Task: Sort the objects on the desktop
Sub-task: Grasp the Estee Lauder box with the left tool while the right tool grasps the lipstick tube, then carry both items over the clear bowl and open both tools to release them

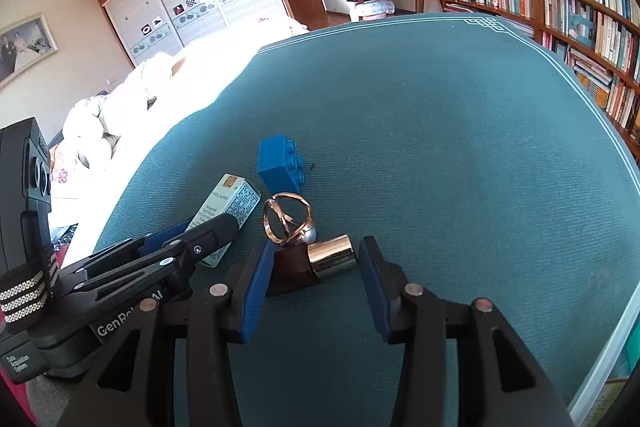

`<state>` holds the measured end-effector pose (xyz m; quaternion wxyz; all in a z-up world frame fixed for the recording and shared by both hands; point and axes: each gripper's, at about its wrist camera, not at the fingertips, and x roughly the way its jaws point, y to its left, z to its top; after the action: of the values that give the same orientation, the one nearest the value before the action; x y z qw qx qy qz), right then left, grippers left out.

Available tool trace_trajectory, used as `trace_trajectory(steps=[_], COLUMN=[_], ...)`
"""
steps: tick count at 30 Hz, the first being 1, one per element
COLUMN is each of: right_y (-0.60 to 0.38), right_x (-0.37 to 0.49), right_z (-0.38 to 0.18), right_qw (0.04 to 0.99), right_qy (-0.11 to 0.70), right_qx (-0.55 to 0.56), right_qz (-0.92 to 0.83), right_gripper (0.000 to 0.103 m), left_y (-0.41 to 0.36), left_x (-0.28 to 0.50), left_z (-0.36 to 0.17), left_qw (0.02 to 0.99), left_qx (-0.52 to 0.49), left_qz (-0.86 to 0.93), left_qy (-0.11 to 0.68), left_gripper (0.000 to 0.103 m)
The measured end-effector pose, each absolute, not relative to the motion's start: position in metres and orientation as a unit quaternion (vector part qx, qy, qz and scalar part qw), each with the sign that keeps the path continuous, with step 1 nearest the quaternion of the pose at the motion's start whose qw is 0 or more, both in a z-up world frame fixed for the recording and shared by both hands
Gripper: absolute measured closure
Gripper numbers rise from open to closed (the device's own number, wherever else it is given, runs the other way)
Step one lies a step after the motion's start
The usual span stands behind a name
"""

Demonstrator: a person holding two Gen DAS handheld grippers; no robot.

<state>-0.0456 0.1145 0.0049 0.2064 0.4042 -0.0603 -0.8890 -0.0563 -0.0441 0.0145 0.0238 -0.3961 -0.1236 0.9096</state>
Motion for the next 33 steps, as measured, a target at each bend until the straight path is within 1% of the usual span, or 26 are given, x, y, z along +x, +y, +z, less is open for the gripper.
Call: trace_trajectory(steps=[2, 4, 6, 9, 12, 17, 18, 19, 20, 24, 25, 26, 33], right_y=[0.113, 0.112, 0.111, 0.11, 0.104, 0.091, 0.091, 0.093, 0.095, 0.102, 0.101, 0.102, 0.115], right_x=[-0.046, -0.047, -0.046, -0.045, -0.047, -0.044, -0.044, -0.044, -0.044, -0.04, -0.04, -0.037, -0.016], right_z=[0.005, 0.002, 0.002, 0.003, 0.0, -0.003, -0.002, -0.002, -0.001, 0.0, 0.0, 0.001, 0.007], right_qw=[0.209, 0.213, 0.219, 0.213, 0.211, 0.189, 0.183, 0.177, 0.173, 0.163, 0.161, 0.16, 0.16], right_qy=[-0.058, -0.06, -0.055, -0.044, -0.028, 0.015, 0.017, 0.016, 0.013, 0.006, 0.006, 0.005, -0.028], right_qx=[0.402, 0.406, 0.407, 0.405, 0.41, 0.408, 0.407, 0.406, 0.405, 0.4, 0.399, 0.398, 0.386], right_qz=[-0.89, -0.887, -0.885, -0.888, -0.887, -0.893, -0.895, -0.896, -0.898, -0.902, -0.902, -0.903, -0.908], right_gripper=[0.052, 0.045, 0.033, 0.028, 0.024, 0.024, 0.03, 0.032, 0.037, 0.037, 0.037, 0.037, 0.037], left_y=[-0.048, -0.05, -0.053, -0.057, -0.051, -0.046, -0.045, -0.044, -0.041, -0.036, -0.035, -0.035, -0.028], left_x=[-0.053, -0.052, -0.052, -0.055, -0.057, -0.06, -0.06, -0.06, -0.06, -0.058, -0.057, -0.056, -0.044], left_z=[0.016, 0.018, 0.018, 0.016, 0.014, 0.011, 0.01, 0.009, 0.008, 0.006, 0.006, 0.006, 0.011], left_qw=[0.01, 0.0, -0.002, 0.006, 0.011, 0.012, 0.012, 0.011, 0.008, 0.014, 0.018, 0.023, 0.047], left_qx=[-0.388, -0.381, -0.378, -0.384, -0.391, -0.395, -0.395, -0.396, -0.396, -0.39, -0.389, -0.388, -0.371], left_qz=[0.914, 0.916, 0.917, 0.911, 0.909, 0.91, 0.91, 0.911, 0.912, 0.915, 0.916, 0.916, 0.923], left_qy=[-0.123, -0.124, -0.131, -0.149, -0.143, -0.127, -0.123, -0.117, -0.107, -0.099, -0.098, -0.099, -0.089], left_gripper=[0.068, 0.068, 0.068, 0.068, 0.068, 0.068, 0.068, 0.067, 0.067, 0.067, 0.068, 0.073, 0.075])
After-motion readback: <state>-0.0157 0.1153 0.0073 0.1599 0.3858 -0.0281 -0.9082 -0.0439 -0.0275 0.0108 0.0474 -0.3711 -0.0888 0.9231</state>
